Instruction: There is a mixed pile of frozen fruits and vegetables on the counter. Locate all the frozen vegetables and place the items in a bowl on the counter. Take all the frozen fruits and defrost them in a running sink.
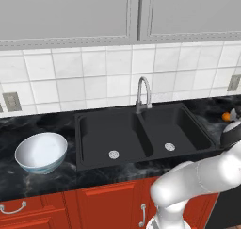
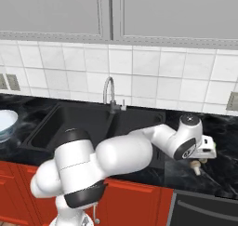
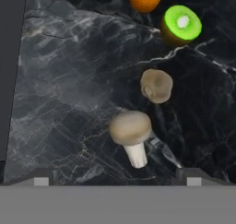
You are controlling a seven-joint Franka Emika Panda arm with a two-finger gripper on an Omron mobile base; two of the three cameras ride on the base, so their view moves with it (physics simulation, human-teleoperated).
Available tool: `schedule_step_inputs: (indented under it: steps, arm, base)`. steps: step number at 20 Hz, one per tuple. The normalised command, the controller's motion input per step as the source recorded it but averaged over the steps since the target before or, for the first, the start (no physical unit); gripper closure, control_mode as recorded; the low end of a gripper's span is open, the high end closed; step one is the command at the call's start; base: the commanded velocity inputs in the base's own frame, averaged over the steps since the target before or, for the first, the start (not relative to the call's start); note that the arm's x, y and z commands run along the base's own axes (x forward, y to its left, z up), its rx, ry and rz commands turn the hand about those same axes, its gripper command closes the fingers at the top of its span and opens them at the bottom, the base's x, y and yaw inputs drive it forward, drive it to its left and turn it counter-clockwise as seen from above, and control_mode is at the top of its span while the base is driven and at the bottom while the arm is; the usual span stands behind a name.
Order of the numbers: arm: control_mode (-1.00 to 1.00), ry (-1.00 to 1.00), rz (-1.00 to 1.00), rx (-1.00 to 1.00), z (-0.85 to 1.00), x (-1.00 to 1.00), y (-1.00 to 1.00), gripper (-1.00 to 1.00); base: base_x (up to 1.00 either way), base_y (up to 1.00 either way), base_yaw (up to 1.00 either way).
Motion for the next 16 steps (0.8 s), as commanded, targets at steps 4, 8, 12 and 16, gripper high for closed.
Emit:
schedule_step_inputs:
  steps: [4,8,12,16]
  arm:
    - [-1.0,0.0,0.0,0.02,-0.22,0.07,-0.17,-1.0]
    - [-1.0,0.0,0.0,0.01,-0.17,0.12,-0.14,-1.0]
    - [-1.0,0.03,0.0,0.0,-0.03,0.18,-0.04,-1.0]
    - [-1.0,0.04,0.0,0.0,-0.01,0.19,0.0,-1.0]
  base:
    - [0.0,0.0,0.0]
    - [0.0,0.0,0.0]
    - [0.0,0.0,0.0]
    - [0.0,0.0,0.0]
